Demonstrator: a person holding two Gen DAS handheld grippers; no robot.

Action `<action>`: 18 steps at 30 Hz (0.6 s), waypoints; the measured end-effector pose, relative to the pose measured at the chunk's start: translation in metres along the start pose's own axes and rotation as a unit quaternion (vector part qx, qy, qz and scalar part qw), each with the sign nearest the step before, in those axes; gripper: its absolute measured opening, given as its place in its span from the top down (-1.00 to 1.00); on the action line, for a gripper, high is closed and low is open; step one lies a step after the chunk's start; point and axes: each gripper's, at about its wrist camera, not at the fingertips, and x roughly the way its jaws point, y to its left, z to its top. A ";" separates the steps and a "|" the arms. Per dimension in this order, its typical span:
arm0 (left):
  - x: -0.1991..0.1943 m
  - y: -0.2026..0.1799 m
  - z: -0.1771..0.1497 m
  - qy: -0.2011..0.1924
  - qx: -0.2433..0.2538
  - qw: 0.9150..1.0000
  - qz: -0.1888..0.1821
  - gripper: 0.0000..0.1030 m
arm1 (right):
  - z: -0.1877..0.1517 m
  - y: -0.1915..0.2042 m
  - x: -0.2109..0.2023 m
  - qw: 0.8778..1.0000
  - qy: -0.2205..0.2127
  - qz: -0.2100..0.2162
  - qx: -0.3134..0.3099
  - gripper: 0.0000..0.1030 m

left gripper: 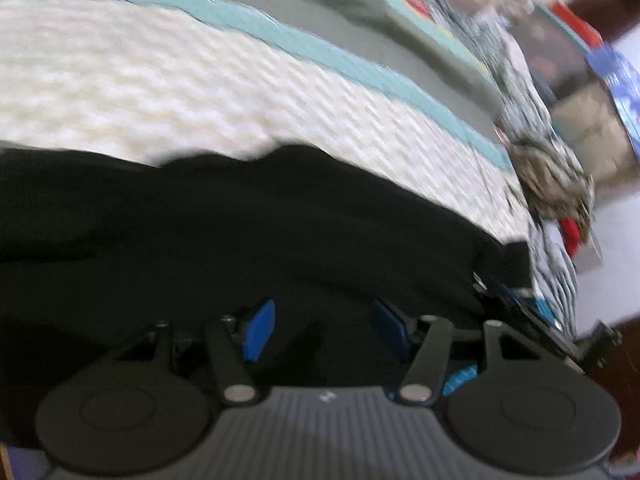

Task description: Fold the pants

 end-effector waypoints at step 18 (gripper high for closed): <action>-0.117 0.194 -0.091 -0.196 -0.243 0.950 0.000 -0.76 | 0.049 0.271 0.051 0.948 0.084 0.292 -0.099 0.18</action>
